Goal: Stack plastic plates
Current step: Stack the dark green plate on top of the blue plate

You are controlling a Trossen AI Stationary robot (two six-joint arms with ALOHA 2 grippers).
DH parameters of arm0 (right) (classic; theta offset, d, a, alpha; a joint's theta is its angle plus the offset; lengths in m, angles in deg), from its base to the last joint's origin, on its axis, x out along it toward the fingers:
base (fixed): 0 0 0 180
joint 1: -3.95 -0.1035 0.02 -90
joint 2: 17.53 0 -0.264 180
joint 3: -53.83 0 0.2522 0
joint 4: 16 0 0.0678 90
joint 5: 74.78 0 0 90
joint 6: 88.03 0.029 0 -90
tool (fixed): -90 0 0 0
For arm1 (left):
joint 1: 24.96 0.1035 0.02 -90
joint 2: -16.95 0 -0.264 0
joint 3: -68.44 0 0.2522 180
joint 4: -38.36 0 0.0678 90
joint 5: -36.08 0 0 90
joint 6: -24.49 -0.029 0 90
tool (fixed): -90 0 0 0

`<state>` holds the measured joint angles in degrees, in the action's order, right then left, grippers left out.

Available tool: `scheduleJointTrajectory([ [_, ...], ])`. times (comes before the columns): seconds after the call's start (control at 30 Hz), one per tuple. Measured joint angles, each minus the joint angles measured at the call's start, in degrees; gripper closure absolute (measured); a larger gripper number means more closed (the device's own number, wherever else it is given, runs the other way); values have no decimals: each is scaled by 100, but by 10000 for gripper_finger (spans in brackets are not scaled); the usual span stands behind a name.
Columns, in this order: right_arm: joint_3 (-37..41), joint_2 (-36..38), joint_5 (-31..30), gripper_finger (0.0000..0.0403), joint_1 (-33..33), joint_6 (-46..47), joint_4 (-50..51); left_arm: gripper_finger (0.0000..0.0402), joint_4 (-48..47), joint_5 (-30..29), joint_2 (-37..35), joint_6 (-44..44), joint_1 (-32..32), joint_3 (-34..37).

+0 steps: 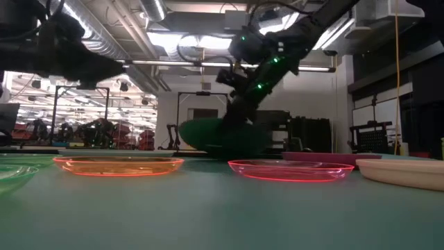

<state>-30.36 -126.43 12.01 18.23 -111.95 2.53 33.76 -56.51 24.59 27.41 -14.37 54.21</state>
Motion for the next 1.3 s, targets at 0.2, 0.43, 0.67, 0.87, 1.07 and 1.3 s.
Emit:
scheduleJointTrajectory([
  [0.2,-419,-2,136,402,0,-346,-25,288,638,4,0,4,0,0],
  [0.43,-672,-2,509,402,0,-798,-187,288,657,9,0,7,-1,0],
  [0.67,-762,-2,1013,402,-1,-1383,-659,288,698,11,0,10,-1,0],
  [0.87,-762,-2,1528,402,-2,-2012,-1104,288,724,128,0,288,-2,0],
  [1.07,-764,-2,1784,402,0,-2605,-1275,288,722,859,0,1143,-4,0],
  [1.3,-771,-189,1889,402,10,-3128,-1432,288,721,899,-1,2781,-3,0],
])
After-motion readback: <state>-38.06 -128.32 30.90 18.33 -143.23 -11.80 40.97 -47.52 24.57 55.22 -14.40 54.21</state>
